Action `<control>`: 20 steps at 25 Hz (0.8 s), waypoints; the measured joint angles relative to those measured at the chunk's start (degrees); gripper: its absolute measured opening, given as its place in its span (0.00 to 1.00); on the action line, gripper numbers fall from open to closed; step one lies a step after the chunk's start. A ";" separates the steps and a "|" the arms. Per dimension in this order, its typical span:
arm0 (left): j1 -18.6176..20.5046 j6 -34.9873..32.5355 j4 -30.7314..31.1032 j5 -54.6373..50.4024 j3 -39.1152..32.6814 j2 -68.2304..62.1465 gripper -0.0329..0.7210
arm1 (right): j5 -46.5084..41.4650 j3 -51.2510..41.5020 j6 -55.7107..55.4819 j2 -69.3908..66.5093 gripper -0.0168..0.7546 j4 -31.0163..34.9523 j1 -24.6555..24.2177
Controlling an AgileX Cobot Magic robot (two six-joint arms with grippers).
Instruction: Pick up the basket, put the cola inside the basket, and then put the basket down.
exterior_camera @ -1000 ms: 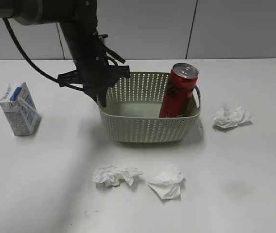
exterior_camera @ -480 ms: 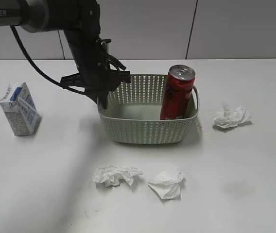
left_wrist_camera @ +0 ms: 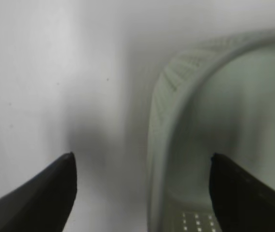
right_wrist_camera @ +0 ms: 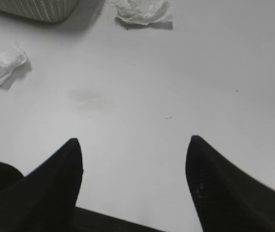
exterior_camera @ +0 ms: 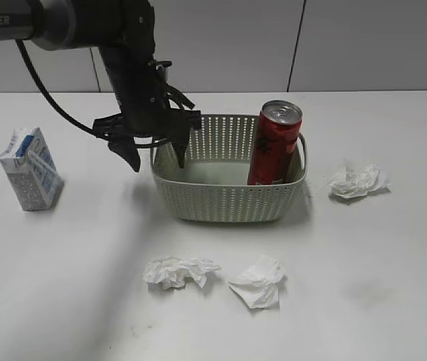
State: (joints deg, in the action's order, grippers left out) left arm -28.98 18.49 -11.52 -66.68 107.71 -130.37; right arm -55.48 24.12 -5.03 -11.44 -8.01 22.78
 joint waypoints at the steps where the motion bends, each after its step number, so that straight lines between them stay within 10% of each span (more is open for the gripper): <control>1: 0.00 -0.36 0.07 -0.99 0.00 0.00 0.93 | 0.21 -0.08 0.00 1.46 0.70 0.06 0.00; 20: 7.88 -10.15 6.92 -3.06 6.32 14.90 0.93 | 0.81 -0.15 0.00 11.71 0.70 0.11 -4.83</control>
State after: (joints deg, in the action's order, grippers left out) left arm -21.09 8.34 -4.60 -69.74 114.03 -115.48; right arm -54.67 23.97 -5.03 0.27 -7.90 17.95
